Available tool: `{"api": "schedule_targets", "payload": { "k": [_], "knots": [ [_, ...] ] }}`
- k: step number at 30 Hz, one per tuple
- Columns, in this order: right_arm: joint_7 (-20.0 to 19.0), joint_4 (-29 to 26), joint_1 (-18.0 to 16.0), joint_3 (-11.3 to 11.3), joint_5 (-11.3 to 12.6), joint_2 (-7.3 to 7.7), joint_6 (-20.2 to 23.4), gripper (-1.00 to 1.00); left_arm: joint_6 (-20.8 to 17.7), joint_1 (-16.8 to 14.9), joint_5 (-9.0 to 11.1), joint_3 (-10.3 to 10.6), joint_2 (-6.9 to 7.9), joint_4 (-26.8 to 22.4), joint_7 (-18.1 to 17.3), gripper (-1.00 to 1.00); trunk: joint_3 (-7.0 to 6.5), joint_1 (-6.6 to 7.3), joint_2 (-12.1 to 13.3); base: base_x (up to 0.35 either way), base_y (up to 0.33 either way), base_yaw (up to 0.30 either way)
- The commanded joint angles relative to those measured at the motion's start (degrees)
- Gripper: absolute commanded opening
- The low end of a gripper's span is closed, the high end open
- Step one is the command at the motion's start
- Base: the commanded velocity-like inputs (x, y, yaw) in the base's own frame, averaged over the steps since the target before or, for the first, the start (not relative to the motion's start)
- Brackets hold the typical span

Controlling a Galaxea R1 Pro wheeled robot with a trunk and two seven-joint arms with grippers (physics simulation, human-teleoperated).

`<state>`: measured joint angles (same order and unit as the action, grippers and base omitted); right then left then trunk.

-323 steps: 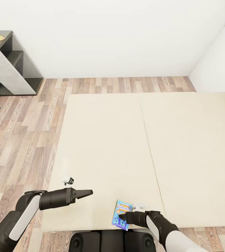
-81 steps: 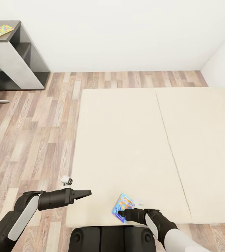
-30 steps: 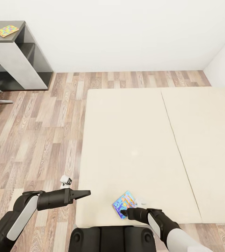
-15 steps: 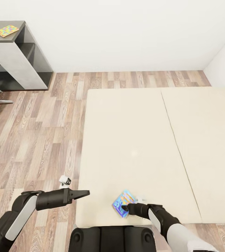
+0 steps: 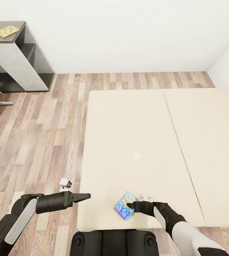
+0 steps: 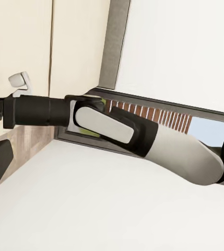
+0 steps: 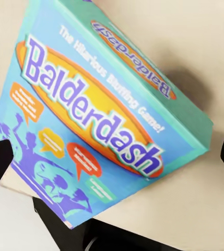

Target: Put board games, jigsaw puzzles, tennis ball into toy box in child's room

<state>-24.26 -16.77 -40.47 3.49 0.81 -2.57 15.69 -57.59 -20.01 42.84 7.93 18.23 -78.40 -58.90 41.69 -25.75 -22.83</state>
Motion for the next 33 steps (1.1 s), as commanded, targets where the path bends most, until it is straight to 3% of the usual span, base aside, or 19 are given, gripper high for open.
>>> {"api": "schedule_targets", "payload": {
  "k": [1,13,20,27,33],
  "knots": [
    [-0.18,-0.1,-0.06,0.37,0.07,-0.09,0.51,1.0,-0.24,-0.03,0.13,0.07,0.05,0.0,-0.07,1.0,0.06,-0.03,-0.09,0.0,0.0,0.0],
    [-0.11,-0.1,-1.27,0.31,0.05,-1.34,0.57,1.0,-0.24,-0.03,0.13,0.07,0.05,0.0,-0.03,1.0,0.06,-0.03,-0.09,0.0,0.0,0.0],
    [-0.17,-0.15,-1.52,0.28,0.01,-3.25,0.63,1.0,-0.24,-0.03,0.13,0.07,0.05,0.0,0.0,1.0,0.06,-0.03,-0.09,0.0,0.0,0.0],
    [-0.17,-0.13,-2.74,0.29,-0.12,-3.83,0.65,1.0,-0.24,-0.03,0.21,0.04,0.07,0.0,-0.07,1.0,0.06,-0.03,-0.09,0.0,0.0,0.0],
    [-0.1,-0.16,-3.02,0.12,-0.46,-4.83,0.66,1.0,-0.24,-0.03,0.17,-1.58,0.1,0.0,-0.08,1.0,0.06,-0.03,-0.09,0.0,0.0,0.0]
  ]
}}
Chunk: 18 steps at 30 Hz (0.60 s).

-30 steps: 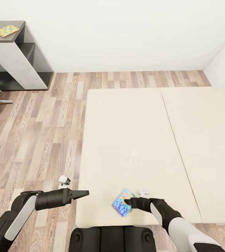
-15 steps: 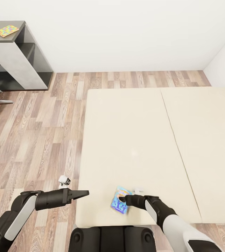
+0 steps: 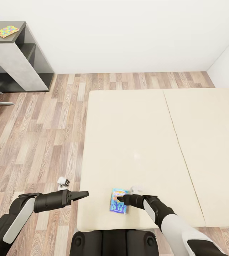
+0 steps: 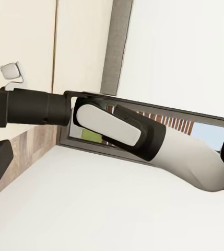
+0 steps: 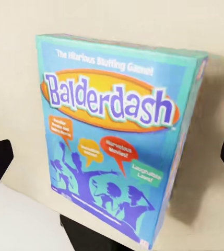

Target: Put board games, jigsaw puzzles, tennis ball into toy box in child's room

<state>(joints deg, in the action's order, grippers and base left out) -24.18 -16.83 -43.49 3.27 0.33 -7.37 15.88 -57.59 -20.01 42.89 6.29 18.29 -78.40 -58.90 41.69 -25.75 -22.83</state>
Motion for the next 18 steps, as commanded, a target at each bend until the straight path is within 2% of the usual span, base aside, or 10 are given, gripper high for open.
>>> {"api": "schedule_targets", "payload": {
  "k": [1,11,18],
  "knots": [
    [-0.16,-0.11,-0.02,0.3,0.01,-0.05,0.47,1.0,-0.24,-0.03,0.12,-0.05,0.05,0.0,-0.08,1.0,0.06,-0.03,-0.09,0.0,0.0,0.0],
    [0.27,-0.06,-0.04,0.16,0.12,0.64,1.21,1.0,-0.24,-0.03,0.09,-0.47,0.0,0.0,-0.12,1.0,0.06,-0.03,-0.09,0.0,0.0,0.0],
    [0.65,-0.05,-0.04,0.22,0.03,0.17,1.13,1.0,-0.24,-0.03,0.09,-0.55,0.0,0.0,-0.15,1.0,0.06,-0.03,-0.09,0.0,0.0,0.0]
  ]
}}
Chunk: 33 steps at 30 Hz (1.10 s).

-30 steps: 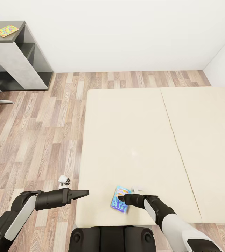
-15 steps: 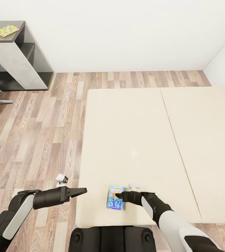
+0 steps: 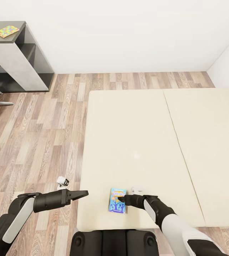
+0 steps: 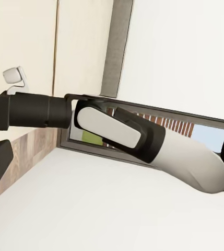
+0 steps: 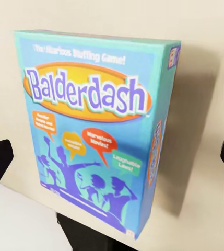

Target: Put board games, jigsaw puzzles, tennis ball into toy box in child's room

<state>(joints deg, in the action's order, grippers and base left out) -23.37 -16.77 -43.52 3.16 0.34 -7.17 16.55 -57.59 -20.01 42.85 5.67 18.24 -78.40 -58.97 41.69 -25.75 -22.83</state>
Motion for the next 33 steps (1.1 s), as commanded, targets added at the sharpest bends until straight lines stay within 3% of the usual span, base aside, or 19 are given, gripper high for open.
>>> {"api": "schedule_targets", "payload": {
  "k": [1,33],
  "knots": [
    [-0.15,-0.1,-0.02,0.36,0.02,-0.11,0.45,1.0,-0.24,-0.03,0.13,0.06,0.05,0.0,-0.08,1.0,0.06,-0.03,-0.09,0.0,0.0,0.0],
    [-1.72,-0.99,-0.25,0.14,0.14,-1.02,-0.09,1.0,-0.24,0.02,0.13,0.04,0.08,0.0,-0.01,1.0,0.06,-0.03,-0.09,0.0,0.0,0.0]
  ]
}}
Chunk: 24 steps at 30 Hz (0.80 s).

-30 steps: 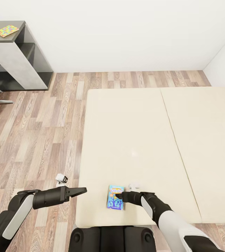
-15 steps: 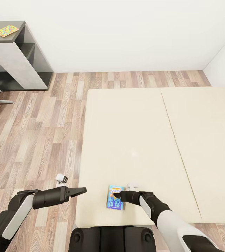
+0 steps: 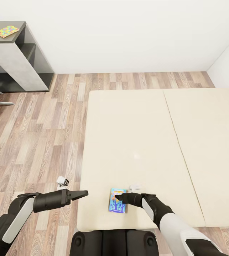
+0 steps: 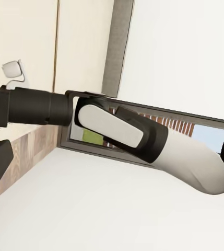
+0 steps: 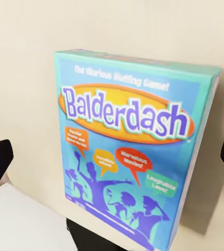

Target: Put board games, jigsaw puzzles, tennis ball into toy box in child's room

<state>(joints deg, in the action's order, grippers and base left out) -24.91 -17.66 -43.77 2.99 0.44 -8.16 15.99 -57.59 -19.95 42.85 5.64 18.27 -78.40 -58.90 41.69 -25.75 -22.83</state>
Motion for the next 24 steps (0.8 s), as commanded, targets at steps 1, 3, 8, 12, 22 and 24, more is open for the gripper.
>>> {"api": "schedule_targets", "payload": {
  "k": [1,3,8,12,22,24],
  "knots": [
    [-0.18,-0.48,0.02,0.25,-0.01,-0.01,0.47,1.0,-0.24,-0.04,0.13,0.07,0.04,0.0,-0.08,1.0,0.06,-0.03,-0.09,0.0,0.0,0.0],
    [-0.24,-1.68,0.05,0.13,-0.06,0.05,0.5,1.0,-0.24,-0.05,0.13,0.07,0.02,0.0,-0.07,1.0,0.06,-0.03,-0.09,0.0,0.0,0.0],
    [-0.31,-3.23,0.09,-0.06,-0.17,0.09,0.9,1.0,-0.24,-0.03,0.17,0.07,0.01,0.0,-0.07,1.0,0.06,-0.03,-0.09,0.0,0.0,0.0],
    [-0.32,-3.31,0.09,-0.08,-0.24,0.08,0.89,1.0,-0.24,-0.05,0.2,0.07,0.01,0.0,-0.07,1.0,0.06,-0.03,-0.09,0.0,0.0,0.0],
    [-0.32,-3.35,0.09,-0.09,-0.27,0.12,0.88,1.0,-0.24,-0.06,0.22,0.07,0.01,0.0,-0.07,1.0,0.06,-0.03,-0.09,0.0,0.0,0.0],
    [-0.32,-3.35,0.09,-0.09,-0.27,0.15,0.88,1.0,-0.24,-0.07,0.22,0.07,0.01,0.0,-0.07,1.0,0.06,-0.03,-0.09,0.0,0.0,0.0]
  ]
}}
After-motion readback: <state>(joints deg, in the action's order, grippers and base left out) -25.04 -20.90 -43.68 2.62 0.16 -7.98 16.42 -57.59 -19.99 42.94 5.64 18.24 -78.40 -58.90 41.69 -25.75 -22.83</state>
